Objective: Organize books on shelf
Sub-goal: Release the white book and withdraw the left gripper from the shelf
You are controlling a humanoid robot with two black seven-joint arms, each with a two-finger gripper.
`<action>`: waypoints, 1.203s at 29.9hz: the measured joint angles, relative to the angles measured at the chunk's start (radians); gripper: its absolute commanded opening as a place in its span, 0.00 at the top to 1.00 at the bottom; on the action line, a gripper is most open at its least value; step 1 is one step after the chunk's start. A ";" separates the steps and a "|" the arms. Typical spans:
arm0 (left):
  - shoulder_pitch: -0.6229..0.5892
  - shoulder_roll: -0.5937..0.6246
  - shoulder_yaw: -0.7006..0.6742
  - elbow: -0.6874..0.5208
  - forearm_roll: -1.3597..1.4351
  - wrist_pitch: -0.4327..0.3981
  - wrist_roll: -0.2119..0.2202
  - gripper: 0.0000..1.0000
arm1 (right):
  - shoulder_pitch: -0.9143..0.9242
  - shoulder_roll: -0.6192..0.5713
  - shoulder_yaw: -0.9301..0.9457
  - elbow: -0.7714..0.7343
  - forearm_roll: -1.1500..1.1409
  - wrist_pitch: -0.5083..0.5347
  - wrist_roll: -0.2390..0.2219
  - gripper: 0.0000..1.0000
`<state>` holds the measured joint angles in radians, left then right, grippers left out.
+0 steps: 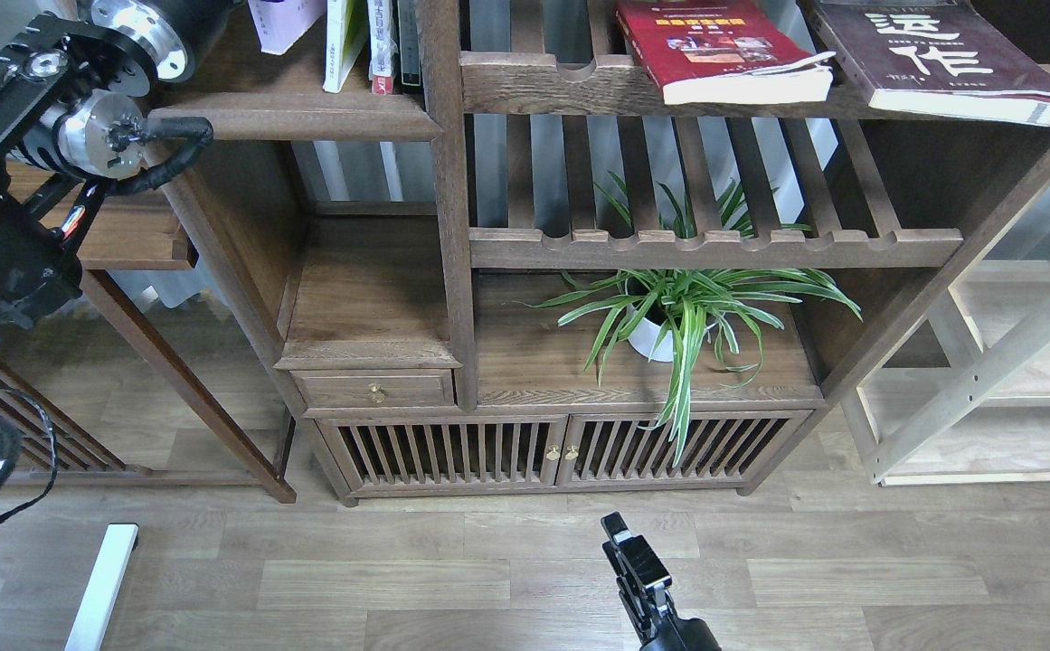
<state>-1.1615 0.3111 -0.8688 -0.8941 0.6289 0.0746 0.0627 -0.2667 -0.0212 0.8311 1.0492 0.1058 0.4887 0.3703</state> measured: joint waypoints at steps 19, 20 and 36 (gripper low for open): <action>0.014 0.044 0.080 -0.002 -0.002 -0.027 -0.045 0.96 | -0.033 0.000 -0.001 0.000 0.000 0.000 0.001 0.44; 0.015 0.044 0.081 -0.003 -0.002 -0.027 -0.047 0.96 | -0.035 0.000 -0.001 0.000 0.000 0.000 0.001 0.44; 0.069 0.072 0.084 -0.019 -0.004 -0.030 -0.100 0.94 | -0.043 0.000 -0.001 0.000 0.000 0.000 -0.001 0.44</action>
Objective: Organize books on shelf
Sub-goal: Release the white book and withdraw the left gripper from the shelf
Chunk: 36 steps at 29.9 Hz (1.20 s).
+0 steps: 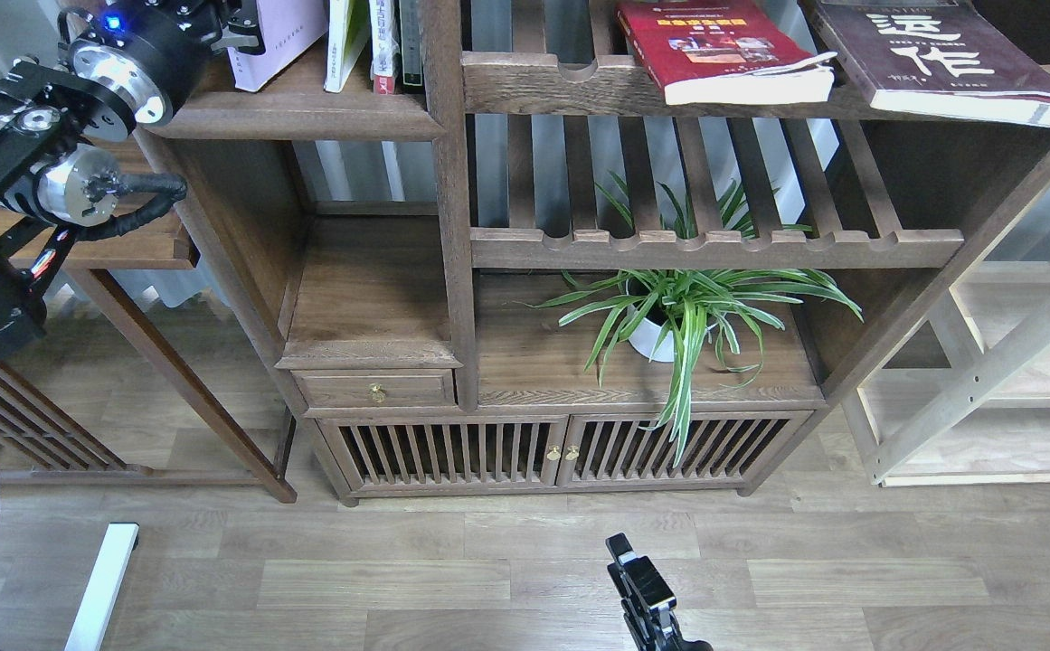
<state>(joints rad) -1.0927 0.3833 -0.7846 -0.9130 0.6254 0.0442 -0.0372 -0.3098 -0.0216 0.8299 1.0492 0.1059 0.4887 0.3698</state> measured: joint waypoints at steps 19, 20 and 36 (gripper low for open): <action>-0.003 -0.007 -0.003 0.012 0.002 0.002 -0.021 0.61 | -0.010 0.000 -0.009 0.000 -0.004 0.000 0.000 0.44; -0.007 -0.009 -0.003 0.013 0.002 0.002 -0.020 0.60 | -0.010 0.000 -0.010 0.000 -0.005 0.000 -0.001 0.44; -0.122 -0.033 -0.009 0.022 -0.010 0.000 -0.008 0.55 | -0.023 -0.001 -0.015 0.000 -0.011 0.000 -0.002 0.44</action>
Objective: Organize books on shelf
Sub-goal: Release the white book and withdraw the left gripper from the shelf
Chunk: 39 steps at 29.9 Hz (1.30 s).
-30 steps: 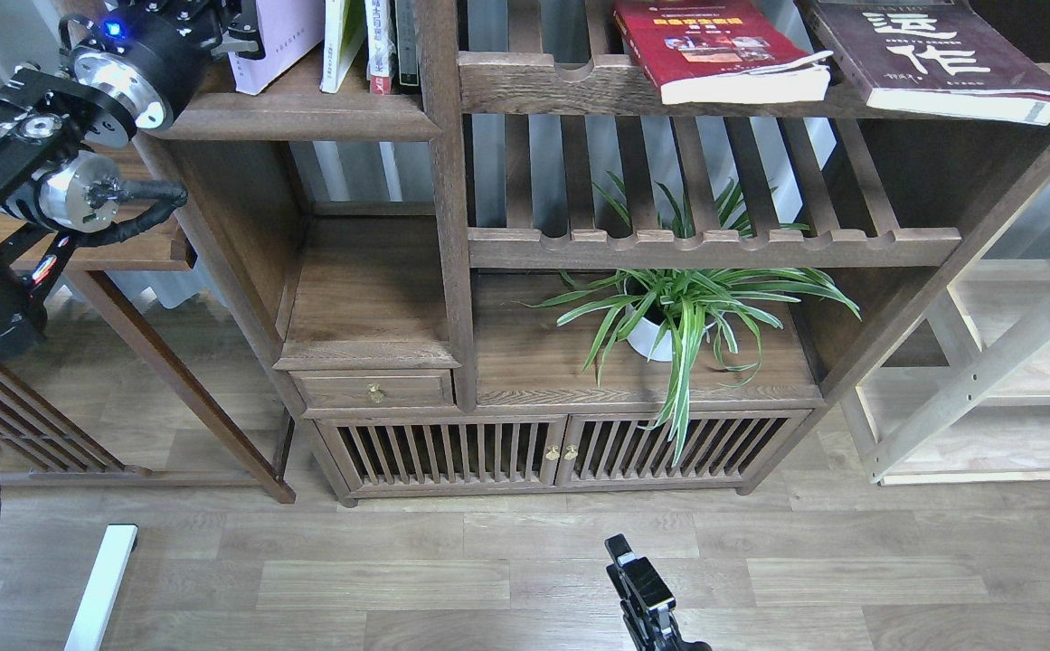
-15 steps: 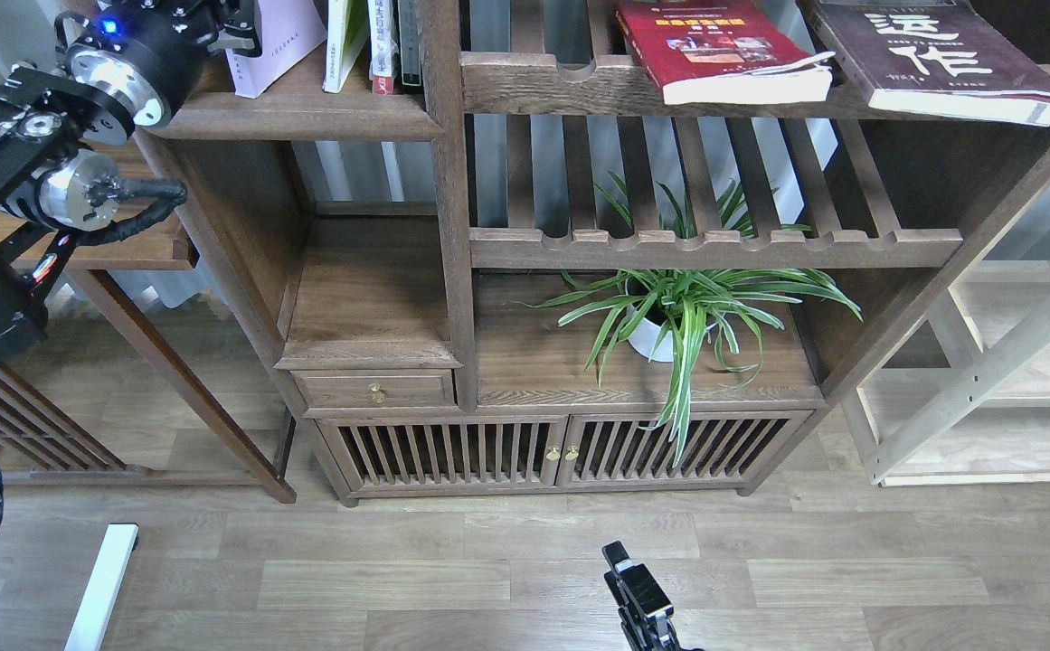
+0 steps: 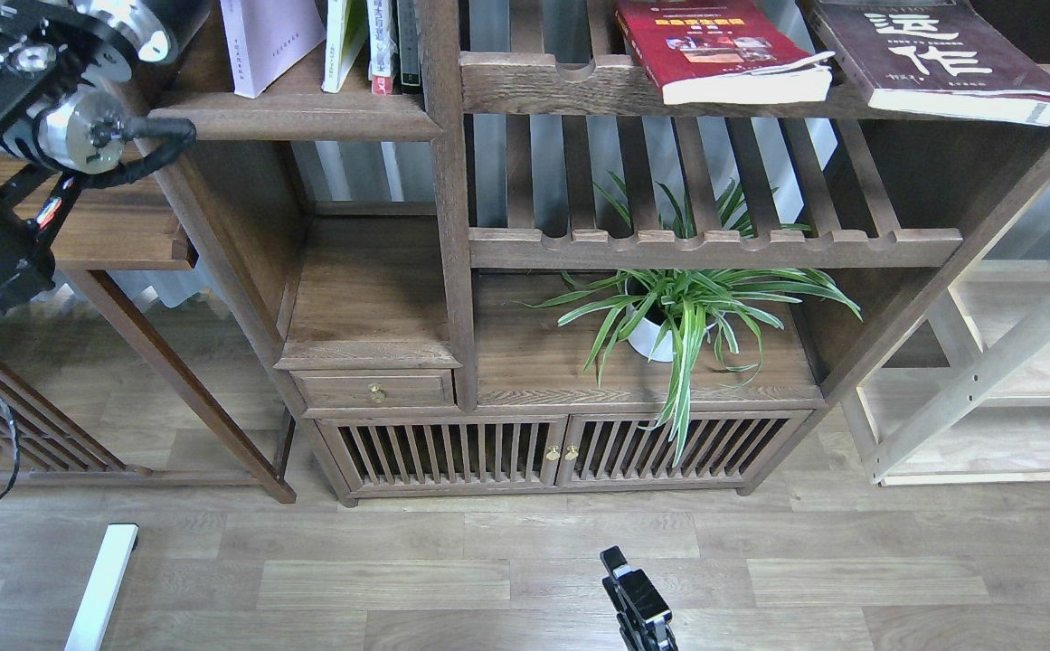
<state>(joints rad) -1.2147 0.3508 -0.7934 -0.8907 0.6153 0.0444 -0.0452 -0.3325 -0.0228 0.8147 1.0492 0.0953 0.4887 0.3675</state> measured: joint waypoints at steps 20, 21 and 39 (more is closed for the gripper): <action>-0.118 -0.012 -0.050 -0.030 -0.012 0.003 0.014 0.54 | -0.034 0.000 0.001 0.000 -0.016 0.000 -0.001 0.42; -0.117 -0.006 -0.054 -0.038 -0.012 0.003 0.016 0.54 | -0.034 0.000 0.001 0.000 -0.017 0.000 -0.001 0.41; 0.073 0.200 -0.088 -0.406 -0.079 0.080 0.038 0.54 | -0.003 -0.021 0.013 0.000 -0.012 0.000 -0.006 0.05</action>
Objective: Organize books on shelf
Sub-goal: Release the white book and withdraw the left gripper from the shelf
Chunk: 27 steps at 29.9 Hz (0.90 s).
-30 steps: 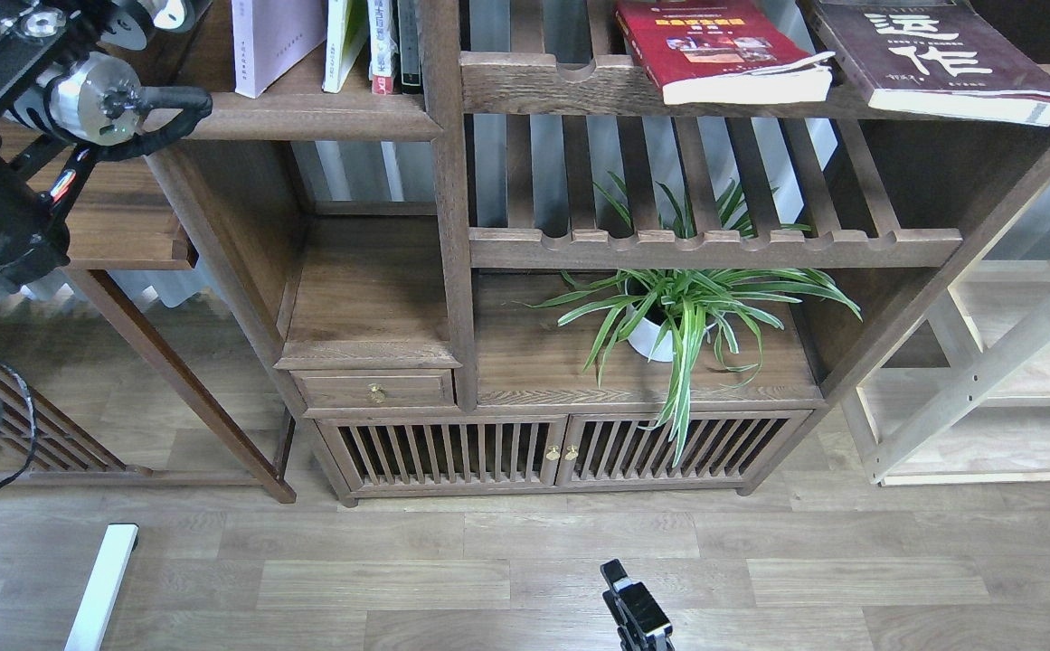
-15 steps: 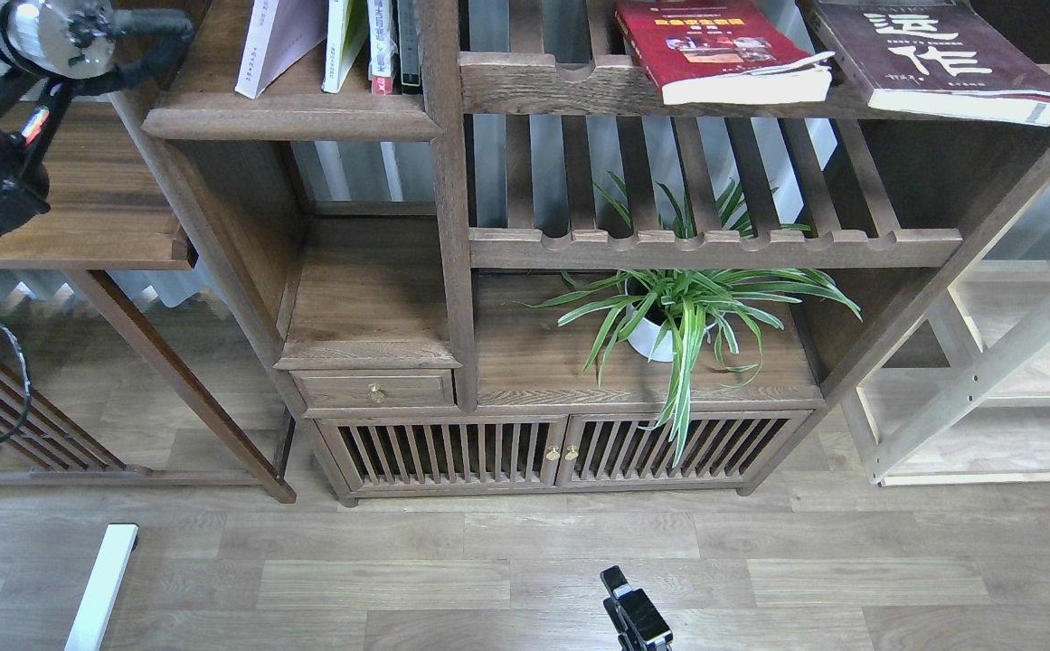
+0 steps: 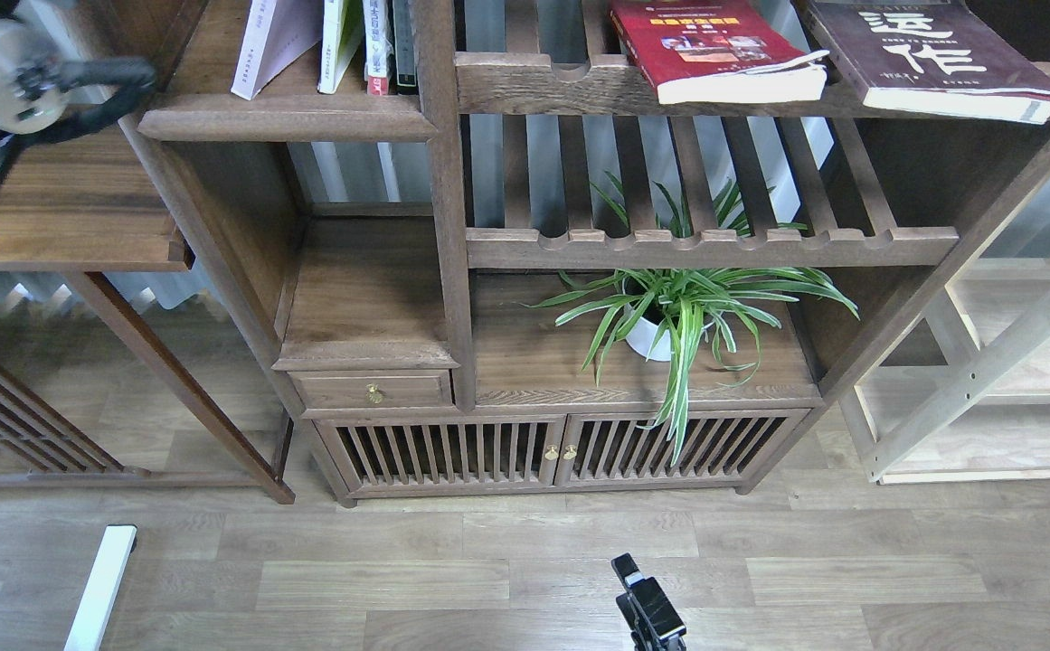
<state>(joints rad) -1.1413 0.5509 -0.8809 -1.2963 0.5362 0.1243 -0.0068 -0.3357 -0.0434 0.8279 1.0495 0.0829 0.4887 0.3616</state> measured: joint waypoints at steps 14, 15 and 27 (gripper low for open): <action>0.281 0.128 -0.160 -0.264 -0.019 -0.013 0.002 0.51 | 0.039 -0.001 0.007 0.006 0.000 0.000 0.000 0.01; 0.294 0.129 -0.163 -0.279 -0.019 -0.014 0.000 0.51 | 0.040 -0.001 0.007 0.010 0.000 0.000 -0.001 0.01; 0.434 0.130 -0.215 -0.408 -0.021 -0.078 0.003 0.51 | 0.079 -0.032 0.029 0.057 -0.005 0.000 -0.003 0.01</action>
<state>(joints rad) -0.7068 0.6812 -1.0957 -1.7045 0.5156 0.0459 -0.0041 -0.2570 -0.0758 0.8569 1.1070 0.0782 0.4887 0.3589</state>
